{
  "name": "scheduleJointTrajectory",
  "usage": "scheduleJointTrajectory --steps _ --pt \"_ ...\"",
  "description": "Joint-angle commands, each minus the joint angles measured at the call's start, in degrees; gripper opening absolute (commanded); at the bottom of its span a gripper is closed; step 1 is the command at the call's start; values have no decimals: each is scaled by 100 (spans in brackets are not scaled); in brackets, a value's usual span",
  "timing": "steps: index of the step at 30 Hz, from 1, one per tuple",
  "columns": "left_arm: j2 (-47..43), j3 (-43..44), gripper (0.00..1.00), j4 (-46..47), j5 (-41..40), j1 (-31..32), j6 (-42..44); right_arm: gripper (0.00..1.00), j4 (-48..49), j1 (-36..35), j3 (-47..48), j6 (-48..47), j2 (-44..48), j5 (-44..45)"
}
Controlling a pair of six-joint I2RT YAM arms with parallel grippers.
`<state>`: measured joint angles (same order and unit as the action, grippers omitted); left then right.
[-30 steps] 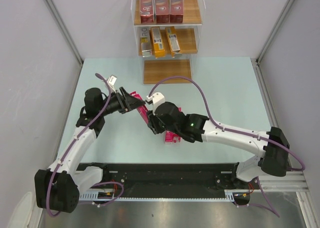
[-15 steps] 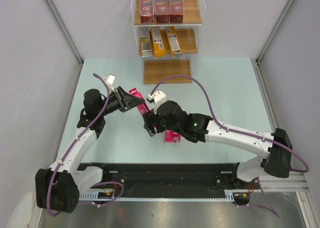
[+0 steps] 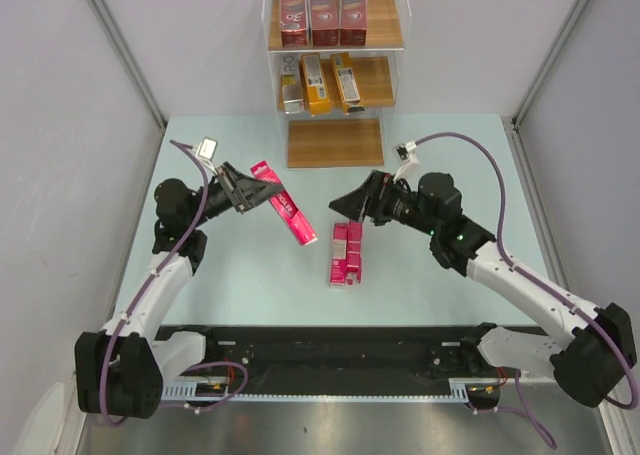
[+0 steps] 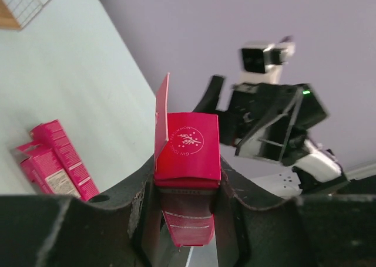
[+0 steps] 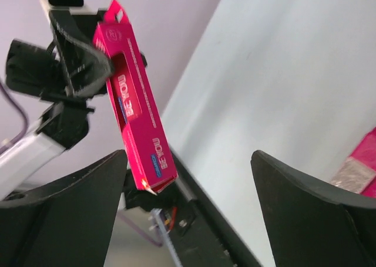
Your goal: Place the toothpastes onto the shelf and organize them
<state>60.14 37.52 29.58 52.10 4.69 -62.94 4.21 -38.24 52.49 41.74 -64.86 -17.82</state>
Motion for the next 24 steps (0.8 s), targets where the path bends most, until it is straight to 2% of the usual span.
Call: scheduleJointTrajectory --steps 1,5,13,16,17,20,24 --pt "112 106 26 1233 283 -21 -772 92 2326 36 -757 1538 0 -1556" --pt "191 194 26 1427 292 -21 -948 92 3322 -315 -1100 1978 -298 -1680" --pt "139 151 26 1357 327 -21 -949 87 4307 -808 -1136 2347 -913 -1417" --pt "130 133 26 1340 328 -21 -949 74 4545 -825 -1136 2435 -1107 -1452" --pt "121 142 26 1322 328 -21 -957 65 4580 -826 -1127 2444 -1134 -1435" --pt "103 133 26 1296 336 -29 -948 59 4545 -817 -1136 2401 -1160 -1364" --pt "112 116 26 1313 354 -21 -966 57 4396 -790 -1136 2287 -1116 -1233"
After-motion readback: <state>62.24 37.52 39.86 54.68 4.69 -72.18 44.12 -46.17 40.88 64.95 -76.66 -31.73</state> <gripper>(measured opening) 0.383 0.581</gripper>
